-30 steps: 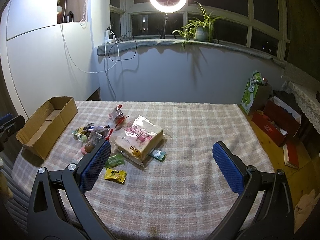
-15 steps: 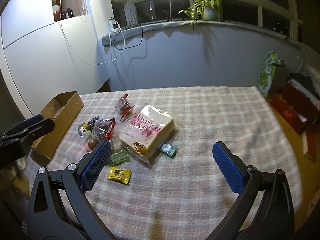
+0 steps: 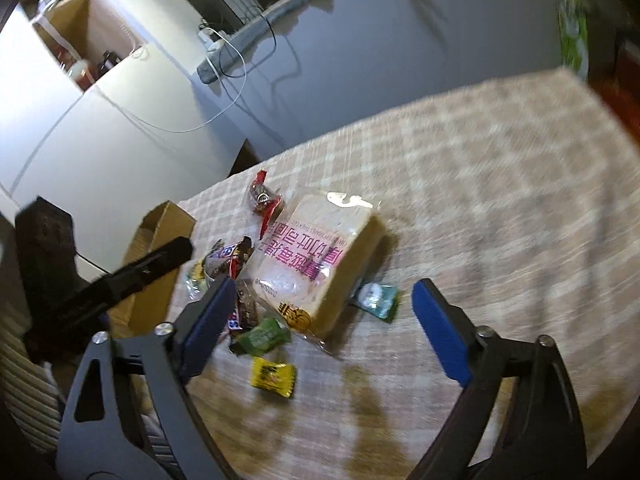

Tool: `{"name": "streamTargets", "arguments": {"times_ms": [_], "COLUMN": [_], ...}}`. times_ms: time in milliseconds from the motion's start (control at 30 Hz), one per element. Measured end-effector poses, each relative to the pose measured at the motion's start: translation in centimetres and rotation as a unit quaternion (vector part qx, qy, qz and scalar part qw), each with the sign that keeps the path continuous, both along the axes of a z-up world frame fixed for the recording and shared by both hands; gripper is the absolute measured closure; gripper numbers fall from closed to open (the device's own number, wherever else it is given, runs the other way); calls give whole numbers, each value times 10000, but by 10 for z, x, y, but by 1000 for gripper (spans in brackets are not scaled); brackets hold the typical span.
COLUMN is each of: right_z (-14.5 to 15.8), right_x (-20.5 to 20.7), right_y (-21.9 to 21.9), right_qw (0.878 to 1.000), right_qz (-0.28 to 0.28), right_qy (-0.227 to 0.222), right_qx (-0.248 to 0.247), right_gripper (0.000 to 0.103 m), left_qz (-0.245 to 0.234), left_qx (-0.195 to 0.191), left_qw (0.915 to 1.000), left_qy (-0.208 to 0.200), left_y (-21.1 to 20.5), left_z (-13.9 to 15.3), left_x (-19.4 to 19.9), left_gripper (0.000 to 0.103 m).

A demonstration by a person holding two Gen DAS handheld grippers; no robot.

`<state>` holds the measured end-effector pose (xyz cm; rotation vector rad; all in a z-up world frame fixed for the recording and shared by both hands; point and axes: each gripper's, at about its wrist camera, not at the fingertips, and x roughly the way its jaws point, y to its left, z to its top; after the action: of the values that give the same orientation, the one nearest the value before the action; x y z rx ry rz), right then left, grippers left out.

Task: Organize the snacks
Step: 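Move the left tool to the bagged bread slice and close on it, then lift the bread slice with the left tool and lower it into the cardboard box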

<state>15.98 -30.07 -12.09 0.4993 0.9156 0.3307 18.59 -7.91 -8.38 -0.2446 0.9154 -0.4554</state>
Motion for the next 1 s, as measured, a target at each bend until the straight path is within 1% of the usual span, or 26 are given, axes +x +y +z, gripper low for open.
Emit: {"name": "streamTargets", "arguments": {"times_ms": [33, 67, 133, 233, 300, 333, 367, 433, 533, 667, 733, 833, 1000], "right_z": [-5, -11, -19, -32, -39, -41, -43, -48, -52, -54, -53, -51, -39], "right_x": [5, 10, 18, 31, 37, 41, 43, 48, 55, 59, 60, 64, 74], "right_y": [-1, -1, -2, -6, -7, -7, -7, -8, -8, -10, -7, -1, 13], "right_qw": [9999, 9996, 9989, 9959, 9928, 9916, 9908, 9889, 9866, 9861, 9868, 9882, 9916], "right_qz": [16, 33, 18, 10, 41, 54, 56, 78, 109, 159, 209, 228, 346], "right_qy": [94, 180, 304, 548, 669, 715, 756, 844, 937, 986, 998, 1025, 995], "right_qx": [117, 226, 362, 724, 993, 1075, 1122, 1218, 1332, 1327, 1260, 1118, 755], "right_gripper": [19, 22, 30, 38, 41, 42, 43, 48, 52, 53, 52, 53, 53], "left_qz": [-59, -85, -151, -251, -418, -454, -527, -641, -751, -796, -881, -984, -968], "left_qx": [-20, -46, -63, -5, 20, 93, 146, 202, 300, 321, 329, 510, 435], "left_qw": [9999, 9998, 9995, 9987, 9975, 9973, 9969, 9958, 9947, 9941, 9932, 9920, 9924], "left_qy": [94, 155, 274, 452, 571, 568, 574, 629, 640, 669, 686, 600, 630], "left_y": [-4, -5, -11, -17, -22, -25, -28, -28, -32, -35, -43, -54, -49], "left_z": [-4, -6, -11, -22, -27, -28, -29, -32, -37, -38, -39, -38, -37], "left_x": [5, 8, 15, 24, 27, 27, 26, 27, 28, 29, 28, 23, 21], "left_gripper": [52, 55, 56, 56, 56, 56, 56, 56, 56, 55, 55, 54, 54]}}
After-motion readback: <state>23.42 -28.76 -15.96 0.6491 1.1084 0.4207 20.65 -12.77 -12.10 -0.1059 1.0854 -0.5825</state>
